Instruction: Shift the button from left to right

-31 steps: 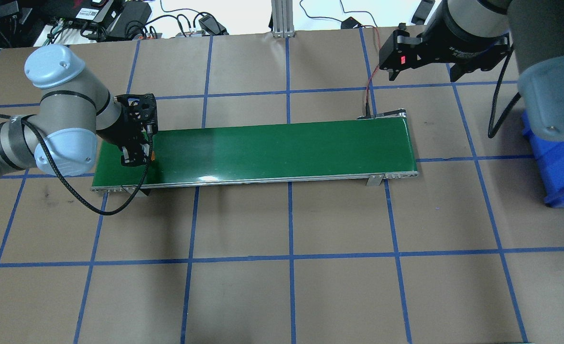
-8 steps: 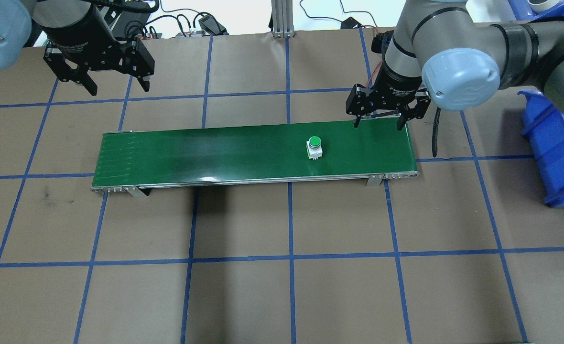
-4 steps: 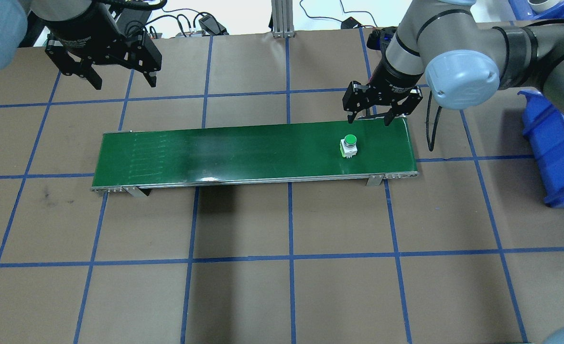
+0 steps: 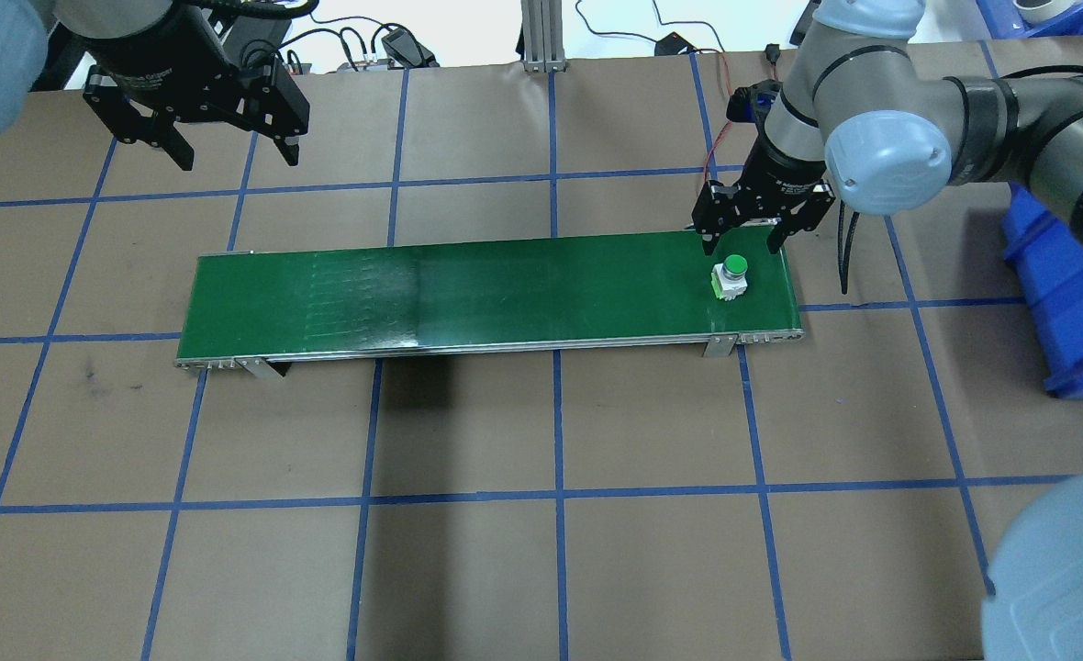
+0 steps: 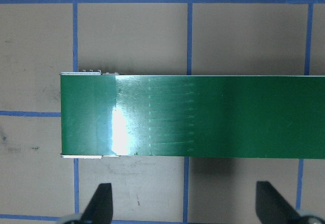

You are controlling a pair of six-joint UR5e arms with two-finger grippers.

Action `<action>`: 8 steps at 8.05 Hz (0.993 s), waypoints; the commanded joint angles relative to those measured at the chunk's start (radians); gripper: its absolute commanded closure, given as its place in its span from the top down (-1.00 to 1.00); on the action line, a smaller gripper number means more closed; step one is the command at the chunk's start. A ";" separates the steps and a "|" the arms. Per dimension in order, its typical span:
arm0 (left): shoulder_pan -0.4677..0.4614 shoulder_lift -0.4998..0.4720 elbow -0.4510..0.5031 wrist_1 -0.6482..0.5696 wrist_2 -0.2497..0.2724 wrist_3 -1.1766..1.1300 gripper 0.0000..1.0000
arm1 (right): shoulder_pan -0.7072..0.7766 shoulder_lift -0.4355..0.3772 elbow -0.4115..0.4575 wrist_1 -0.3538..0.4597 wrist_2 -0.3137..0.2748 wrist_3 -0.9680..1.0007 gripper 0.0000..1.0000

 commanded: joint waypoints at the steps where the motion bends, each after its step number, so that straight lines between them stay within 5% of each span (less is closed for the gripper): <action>1: 0.000 0.000 0.001 0.000 0.001 0.000 1.00 | -0.018 0.033 0.056 0.043 -0.039 0.010 0.06; 3: 0.001 0.000 0.005 0.002 0.001 0.000 1.00 | -0.058 0.027 0.053 0.101 -0.056 -0.010 -1.00; 8: 0.000 0.000 0.008 0.002 -0.004 0.002 1.00 | -0.162 -0.044 -0.063 0.139 -0.165 -0.172 -1.00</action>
